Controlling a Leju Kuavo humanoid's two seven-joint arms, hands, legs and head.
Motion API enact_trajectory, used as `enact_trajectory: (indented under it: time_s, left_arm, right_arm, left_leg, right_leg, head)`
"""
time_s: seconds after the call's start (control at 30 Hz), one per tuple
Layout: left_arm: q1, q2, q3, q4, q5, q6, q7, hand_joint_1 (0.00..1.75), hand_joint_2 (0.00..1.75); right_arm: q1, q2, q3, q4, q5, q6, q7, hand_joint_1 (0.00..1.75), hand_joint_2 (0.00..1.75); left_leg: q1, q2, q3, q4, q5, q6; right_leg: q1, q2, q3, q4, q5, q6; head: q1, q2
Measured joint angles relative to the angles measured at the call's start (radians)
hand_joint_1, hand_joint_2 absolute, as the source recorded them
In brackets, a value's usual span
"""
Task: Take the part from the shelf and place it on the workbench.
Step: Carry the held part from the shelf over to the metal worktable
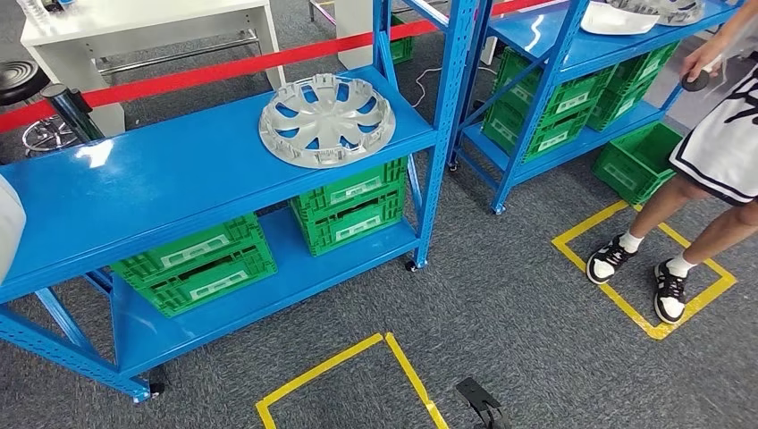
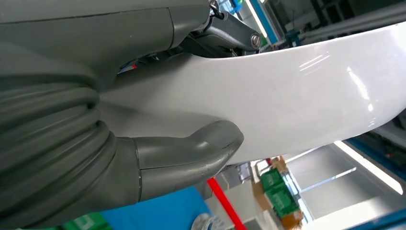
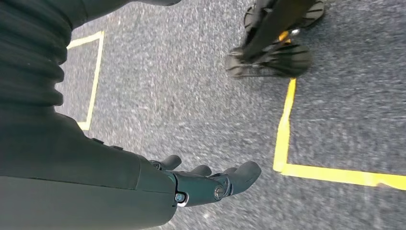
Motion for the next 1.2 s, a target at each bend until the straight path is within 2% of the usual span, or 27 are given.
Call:
enact_trajectory:
  time_s: [0.03,0.07,0.13,0.17,0.27,0.33,0.4,0.43,0.47,0.5,0.53,0.57,0.63,0.67,0.7,0.77,0.8,0.83,0.9,0.93,0.97,1.0,1.03,1.07,1.1,1.17,1.2]
  left_arm:
    - [-0.003,-0.001,0.0,0.003,0.0,-0.007,-0.001,1.75,1.75]
    - [-0.006,-0.002,0.0,0.005,0.0,-0.011,-0.001,1.75,1.75]
    - [-0.013,-0.003,0.001,0.009,-0.001,-0.014,-0.002,1.75,1.75]
    - [-0.017,-0.003,0.002,0.011,-0.001,-0.015,-0.004,1.75,1.75]
    - [-0.024,-0.005,0.004,0.017,-0.002,-0.016,-0.006,1.75,1.75]
    - [-0.03,-0.005,0.004,0.023,-0.005,-0.021,-0.007,1.75,1.75]
    - [-0.043,-0.011,0.002,0.033,-0.011,-0.029,-0.006,1.75,1.75]
    - [-0.052,-0.016,-0.001,0.04,-0.016,-0.032,-0.005,1.75,1.75]
    - [-0.062,-0.023,-0.004,0.048,-0.02,-0.034,-0.004,1.75,1.75]
    - [-0.071,-0.031,-0.007,0.056,-0.025,-0.036,-0.002,1.75,1.75]
    - [-0.082,-0.038,-0.01,0.063,-0.029,-0.037,0.0,1.75,1.75]
    - [-0.093,-0.043,-0.013,0.069,-0.031,-0.039,0.002,1.75,1.75]
    - [-0.122,-0.055,-0.019,0.08,-0.033,-0.042,0.002,1.75,1.75]
    - [-0.138,-0.061,-0.022,0.087,-0.033,-0.043,0.002,1.75,1.75]
    - [-0.151,-0.067,-0.026,0.096,-0.033,-0.045,0.002,1.75,1.75]
    - [-0.169,-0.078,-0.033,0.115,-0.033,-0.046,0.003,1.75,1.75]
    - [-0.175,-0.083,-0.037,0.124,-0.033,-0.047,0.003,1.75,1.75]
    - [-0.18,-0.089,-0.04,0.13,-0.033,-0.047,0.003,1.75,1.75]
    - [-0.189,-0.098,-0.046,0.14,-0.033,-0.047,0.003,1.75,1.75]
    - [-0.192,-0.1,-0.049,0.143,-0.033,-0.048,0.003,1.75,1.75]
    - [-0.193,-0.102,-0.051,0.148,-0.033,-0.048,0.003,1.75,1.75]
    - [-0.194,-0.103,-0.053,0.152,-0.033,-0.049,0.003,1.75,1.75]
    - [-0.194,-0.104,-0.054,0.156,-0.031,-0.049,0.003,1.75,1.75]
    - [-0.195,-0.105,-0.055,0.16,-0.029,-0.049,0.001,1.75,1.75]
    - [-0.198,-0.105,-0.056,0.163,-0.025,-0.05,-0.001,1.75,1.75]
    - [-0.206,-0.105,-0.058,0.169,-0.015,-0.05,-0.006,1.75,1.75]
    - [-0.212,-0.105,-0.06,0.172,-0.009,-0.049,-0.009,1.75,1.75]
  right_arm:
    - [-0.001,0.0,0.0,0.0,-0.007,0.0,0.0,0.0,1.75]
    - [-0.003,0.0,0.0,0.0,-0.011,0.0,0.0,0.0,1.75]
    - [-0.007,0.0,0.0,-0.001,-0.015,0.0,0.0,0.0,1.75]
    - [-0.008,0.001,0.0,-0.001,-0.016,0.0,0.0,0.0,1.75]
    - [-0.007,0.003,-0.001,-0.001,-0.017,0.0,0.001,0.0,1.75]
    - [-0.006,0.005,-0.002,-0.001,-0.022,0.0,0.005,0.0,1.75]
    - [-0.006,0.006,-0.007,-0.001,-0.03,0.0,0.012,0.0,1.75]
    - [-0.006,0.007,-0.01,-0.001,-0.034,0.0,0.016,0.0,1.75]
    - [-0.006,0.008,-0.013,-0.001,-0.038,0.0,0.02,0.0,1.75]
    - [-0.006,0.009,-0.016,-0.001,-0.042,0.0,0.023,0.0,1.75]
    - [-0.006,0.01,-0.019,-0.001,-0.046,0.0,0.024,0.0,1.75]
    - [-0.006,0.011,-0.023,-0.001,-0.049,0.0,0.024,0.0,1.75]
    - [-0.006,0.013,-0.03,-0.001,-0.055,0.0,0.024,0.0,1.75]
    - [-0.006,0.014,-0.034,-0.001,-0.058,0.0,0.024,0.0,1.75]
    - [-0.006,0.014,-0.037,-0.001,-0.06,0.0,0.023,0.0,1.75]
    - [-0.004,0.015,-0.043,-0.001,-0.062,0.0,0.023,0.0,1.75]
    - [-0.003,0.016,-0.046,-0.001,-0.064,0.0,0.023,0.0,1.75]
    - [-0.001,0.017,-0.049,-0.001,-0.066,0.0,0.023,0.0,1.75]
    - [0.0,0.019,-0.054,-0.001,-0.069,0.0,0.023,0.0,1.75]
    - [-0.001,0.019,-0.056,-0.001,-0.07,0.0,0.023,0.0,1.75]
    - [-0.001,0.019,-0.057,-0.001,-0.07,0.0,0.023,0.0,1.75]
    - [-0.001,0.019,-0.059,-0.001,-0.071,0.0,0.023,0.0,1.75]
    - [-0.001,0.019,-0.06,-0.001,-0.072,0.0,0.023,0.0,1.75]
    - [-0.001,0.019,-0.061,-0.001,-0.073,0.0,0.023,0.0,1.75]
    - [-0.002,0.019,-0.063,-0.001,-0.075,0.0,0.023,0.0,1.75]
    - [-0.004,0.018,-0.068,-0.001,-0.077,0.0,0.022,0.0,1.75]
    - [-0.004,0.018,-0.07,-0.001,-0.077,0.0,0.022,0.0,1.75]
  left_leg:
    - [0.0,0.0,-0.018,0.006,0.01,-0.002]
    - [0.0,0.0,-0.035,0.014,0.018,-0.006]
    - [-0.001,0.0,-0.056,0.028,0.032,-0.017]
    - [-0.002,0.001,-0.06,0.03,0.04,-0.023]
    - [0.001,0.001,-0.067,0.028,0.051,-0.042]
    - [0.005,0.0,-0.087,0.075,-0.016,-0.055]
    - [0.01,-0.001,-0.113,0.184,-0.117,-0.066]
    - [0.012,-0.001,-0.12,0.242,-0.142,-0.07]
    - [0.013,-0.001,-0.118,0.283,-0.145,-0.072]
    - [0.015,-0.001,-0.102,0.297,-0.126,-0.073]
    - [0.016,-0.001,-0.069,0.277,-0.098,-0.073]
    - [0.017,-0.001,-0.02,0.223,-0.078,-0.072]
    - [0.014,-0.004,0.086,0.082,-0.091,-0.062]
    - [0.011,-0.005,0.117,0.031,-0.106,-0.055]
    - [0.007,-0.006,0.128,0.004,-0.115,-0.046]
    - [0.003,-0.002,0.113,-0.005,-0.099,-0.025]
    - [0.003,0.001,0.104,-0.007,-0.087,-0.014]
    - [0.004,0.004,0.092,-0.009,-0.074,-0.005]
    - [0.004,0.005,0.063,-0.008,-0.046,0.005]
    - [0.002,0.005,0.045,-0.007,-0.033,0.006]
    - [0.001,0.005,0.026,-0.004,-0.02,0.006]
    - [0.0,0.006,0.007,-0.001,-0.007,0.006]
    - [0.0,0.006,-0.012,0.004,0.004,0.004]
    - [0.0,0.006,-0.03,0.011,0.013,0.0]
    - [-0.001,0.006,-0.046,0.018,0.021,-0.004]
    - [-0.002,0.007,-0.065,0.03,0.035,-0.014]
    - [-0.003,0.007,-0.068,0.032,0.042,-0.02]
  right_leg:
    - [0.0,0.0,0.037,-0.034,0.028,-0.002]
    - [0.0,0.0,0.085,-0.094,0.039,-0.005]
    - [0.005,0.001,0.166,-0.214,0.023,-0.012]
    - [0.007,0.001,0.184,-0.247,0.009,-0.016]
    - [0.008,0.0,0.172,-0.262,0.026,-0.036]
    - [0.004,-0.003,0.149,-0.266,0.052,-0.048]
    - [0.004,-0.005,0.121,-0.265,0.076,-0.052]
    - [0.004,-0.006,0.107,-0.265,0.089,-0.052]
    - [0.004,-0.007,0.091,-0.264,0.102,-0.05]
    - [0.004,-0.008,0.075,-0.264,0.116,-0.048]
    - [0.004,-0.008,0.058,-0.263,0.129,-0.046]
    - [0.004,-0.008,0.045,-0.263,0.141,-0.043]
    - [0.005,-0.007,0.028,-0.263,0.163,-0.033]
    - [0.005,-0.007,0.025,-0.264,0.173,-0.027]
    - [0.005,-0.007,0.023,-0.268,0.184,-0.02]
    - [0.001,-0.005,0.019,-0.273,0.197,-0.006]
    - [-0.001,-0.004,0.012,-0.263,0.179,-0.001]
    - [-0.002,-0.002,0.0,-0.232,0.139,0.002]
    - [-0.001,-0.002,-0.032,-0.119,0.03,0.006]
    - [-0.001,-0.001,-0.044,-0.054,-0.008,0.007]
    - [0.0,-0.001,-0.047,-0.005,-0.018,0.007]
    - [0.0,-0.001,-0.037,0.019,-0.004,0.006]
    - [0.0,-0.001,-0.01,0.009,0.024,0.005]
    - [0.0,-0.002,0.033,-0.035,0.049,0.003]
    - [0.001,-0.001,0.087,-0.102,0.052,0.0]
    - [0.004,0.0,0.17,-0.224,0.023,-0.009]
    - [0.007,0.001,0.186,-0.253,0.008,-0.014]
  head:
    - [0.0,0.0]
    - [0.0,0.0]
    - [0.001,0.0]
    - [0.002,0.0]
    - [0.001,0.0]
    - [-0.001,0.0]
    - [-0.003,0.0]
    - [-0.003,0.0]
    - [-0.003,0.0]
    - [-0.003,0.0]
    - [-0.003,0.0]
    - [-0.003,0.0]
    - [-0.002,0.0]
    - [-0.002,0.0]
    - [-0.002,0.0]
    - [-0.004,0.0]
    - [-0.004,0.0]
    - [-0.004,0.0]
    - [-0.003,0.0]
    - [-0.003,0.0]
    - [-0.003,0.0]
    - [-0.003,0.0]
    - [-0.003,0.0]
    - [-0.002,0.0]
    - [-0.001,0.0]
    - [0.0,0.0]
    - [0.001,0.0]
